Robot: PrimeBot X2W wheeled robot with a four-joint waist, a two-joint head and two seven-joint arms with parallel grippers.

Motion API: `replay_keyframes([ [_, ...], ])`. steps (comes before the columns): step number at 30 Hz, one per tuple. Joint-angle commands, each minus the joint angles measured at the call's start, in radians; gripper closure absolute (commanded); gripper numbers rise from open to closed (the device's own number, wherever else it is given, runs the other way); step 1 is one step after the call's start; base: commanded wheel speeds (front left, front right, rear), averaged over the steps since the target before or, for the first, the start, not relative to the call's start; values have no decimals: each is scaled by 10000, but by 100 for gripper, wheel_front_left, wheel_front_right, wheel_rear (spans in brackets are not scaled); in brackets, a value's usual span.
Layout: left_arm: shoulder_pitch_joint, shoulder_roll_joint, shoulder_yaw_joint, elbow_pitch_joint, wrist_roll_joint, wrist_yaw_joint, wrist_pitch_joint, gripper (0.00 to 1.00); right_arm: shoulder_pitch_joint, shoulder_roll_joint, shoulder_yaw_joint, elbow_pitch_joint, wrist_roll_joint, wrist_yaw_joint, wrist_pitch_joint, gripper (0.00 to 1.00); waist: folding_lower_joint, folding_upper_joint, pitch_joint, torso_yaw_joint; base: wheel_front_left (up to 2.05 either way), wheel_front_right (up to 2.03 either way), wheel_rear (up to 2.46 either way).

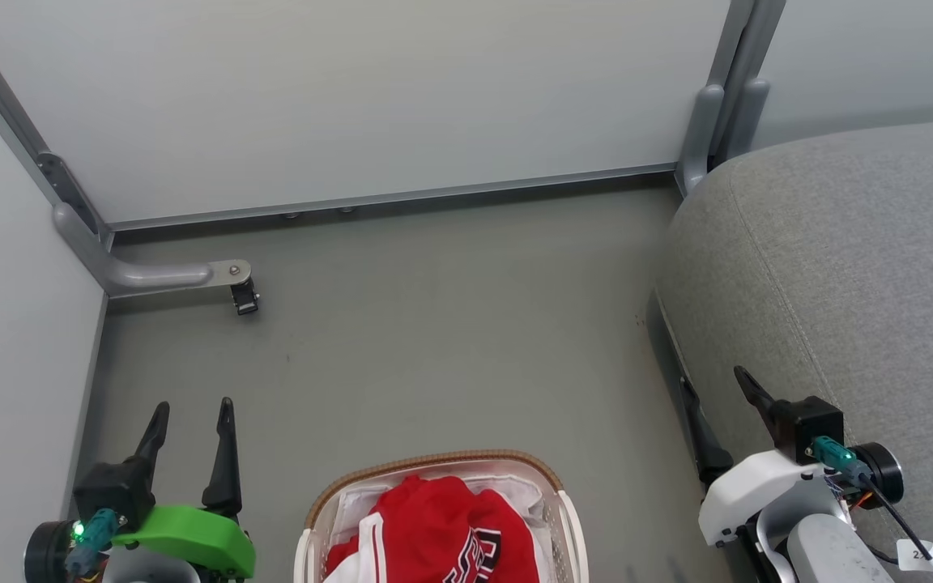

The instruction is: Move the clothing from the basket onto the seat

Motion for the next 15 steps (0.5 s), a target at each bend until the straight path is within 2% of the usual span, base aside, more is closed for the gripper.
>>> replay_keyframes([
  [1,36,63,-117,32,192,0,-93,0,-138,-34,24,16,-279,2,-111,0,0,0,118,-28,0,0,0],
  [8,-476,18,-967,330,183,0,-212,0,-487,-33,124,-118,-763,1,-215,0,0,0,1095,-179,0,0,0],
  [15,-1242,-32,-2248,982,-28,1,-335,0,-1041,-35,157,-405,-1330,-1,-347,0,0,0,2445,-358,0,0,0],
])
